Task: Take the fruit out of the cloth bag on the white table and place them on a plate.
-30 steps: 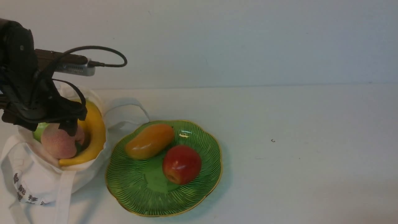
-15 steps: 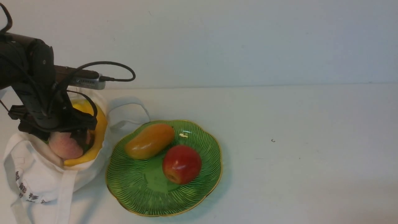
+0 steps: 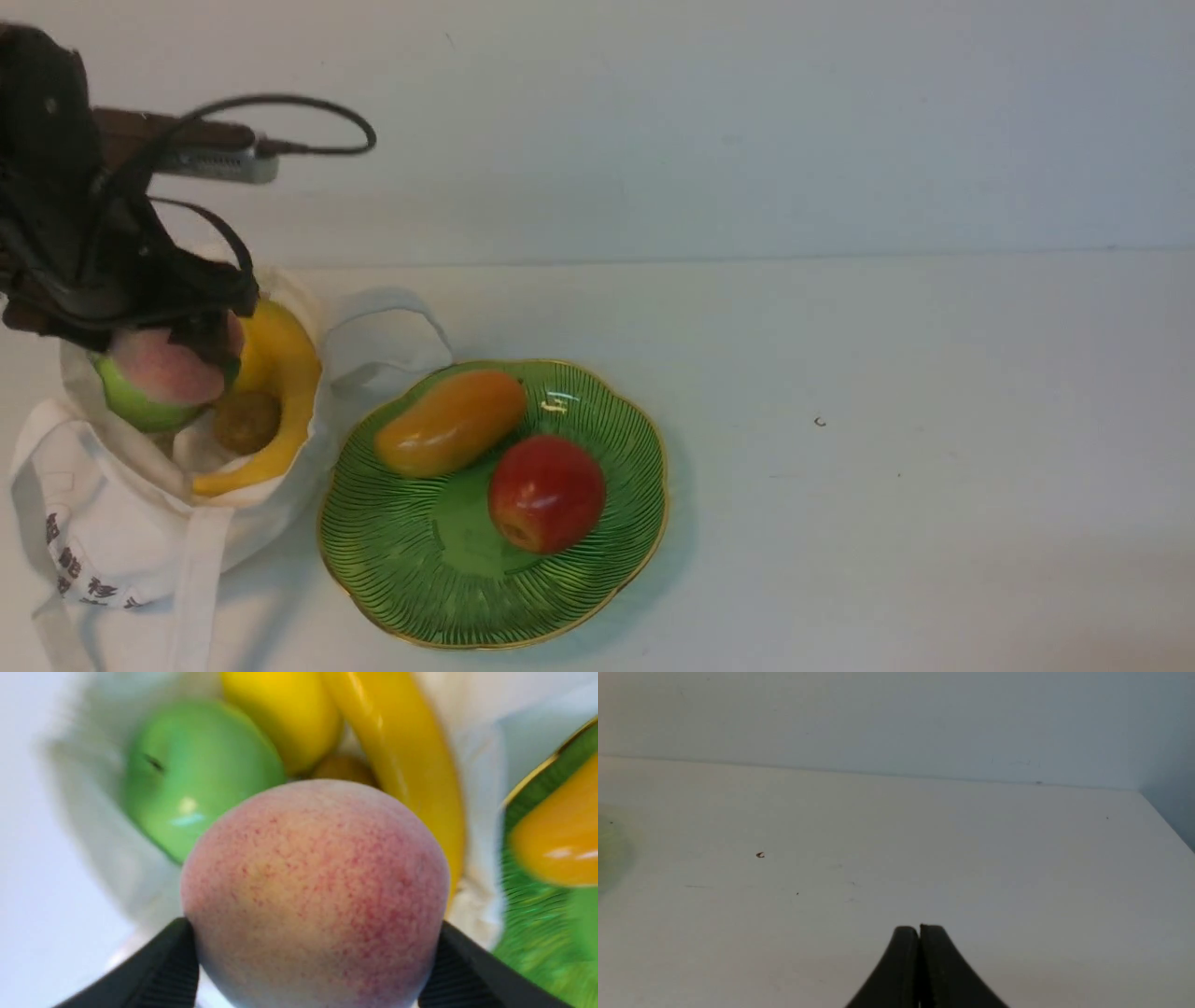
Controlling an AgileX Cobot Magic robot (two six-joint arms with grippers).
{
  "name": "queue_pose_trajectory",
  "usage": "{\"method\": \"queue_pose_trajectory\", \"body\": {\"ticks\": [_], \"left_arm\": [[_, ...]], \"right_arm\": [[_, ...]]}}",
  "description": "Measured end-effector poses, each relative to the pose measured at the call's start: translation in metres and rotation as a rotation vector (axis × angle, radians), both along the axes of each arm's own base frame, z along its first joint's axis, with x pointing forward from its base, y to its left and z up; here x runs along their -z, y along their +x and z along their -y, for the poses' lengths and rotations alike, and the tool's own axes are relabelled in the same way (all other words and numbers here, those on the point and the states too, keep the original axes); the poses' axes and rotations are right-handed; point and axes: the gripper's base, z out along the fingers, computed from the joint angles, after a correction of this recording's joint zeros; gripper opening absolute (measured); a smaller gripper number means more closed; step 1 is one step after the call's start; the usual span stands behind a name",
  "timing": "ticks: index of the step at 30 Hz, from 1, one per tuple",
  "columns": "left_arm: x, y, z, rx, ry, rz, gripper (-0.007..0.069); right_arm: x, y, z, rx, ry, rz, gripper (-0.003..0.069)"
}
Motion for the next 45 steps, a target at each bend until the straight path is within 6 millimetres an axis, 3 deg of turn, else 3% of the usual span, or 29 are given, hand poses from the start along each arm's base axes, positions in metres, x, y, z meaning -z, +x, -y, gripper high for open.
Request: {"method": "queue_pose_trajectory", "body": {"ticks": [4, 5, 9, 13, 17, 25, 30, 35, 42, 45], "left_arm": [[-0.033, -0.016, 0.005, 0.003, -0.072, 0.045, 0.0538], [-0.044, -0.028, 0.013, 0.036, -0.129, 0.035, 0.0538], [-0.05, -0.047, 0.046, 0.192, -0.281, -0.031, 0.0538], [-0.019, -0.064, 0.09, 0.391, -0.32, -0.165, 0.0538], [0.026, -0.07, 0.112, 0.459, -0.285, -0.267, 0.0538], [0.082, -0.042, 0.118, 0.37, -0.193, -0.302, 0.0538], [0.108, -0.028, 0.12, 0.327, -0.163, -0.319, 0.0538], [0.119, -0.02, 0.122, 0.321, -0.16, -0.3, 0.0541], [0.119, -0.02, 0.124, 0.325, -0.174, -0.301, 0.0668], [0.117, -0.019, 0.124, 0.343, -0.17, -0.296, 0.0683]], "right_arm": [[0.0, 0.0, 0.0, 0.0, 0.0, 0.0, -0.0015], [0.0, 0.0, 0.0, 0.0, 0.0, 0.0, -0.0015], [0.0, 0.0, 0.0, 0.0, 0.0, 0.0, -0.0015], [0.0, 0.0, 0.0, -0.001, -0.004, 0.0, -0.0015], [0.0, 0.0, 0.0, 0.0, -0.002, 0.0, -0.0015], [0.0, 0.0, 0.0, 0.0, 0.0, 0.0, -0.0015], [0.0, 0.0, 0.0, 0.0, 0.0, 0.0, -0.0015], [0.0, 0.0, 0.0, 0.0, 0.0, 0.0, -0.0015], [0.0, 0.0, 0.0, 0.0, 0.0, 0.0, -0.0015], [0.0, 0.0, 0.0, 0.0, 0.0, 0.0, -0.0015]]}}
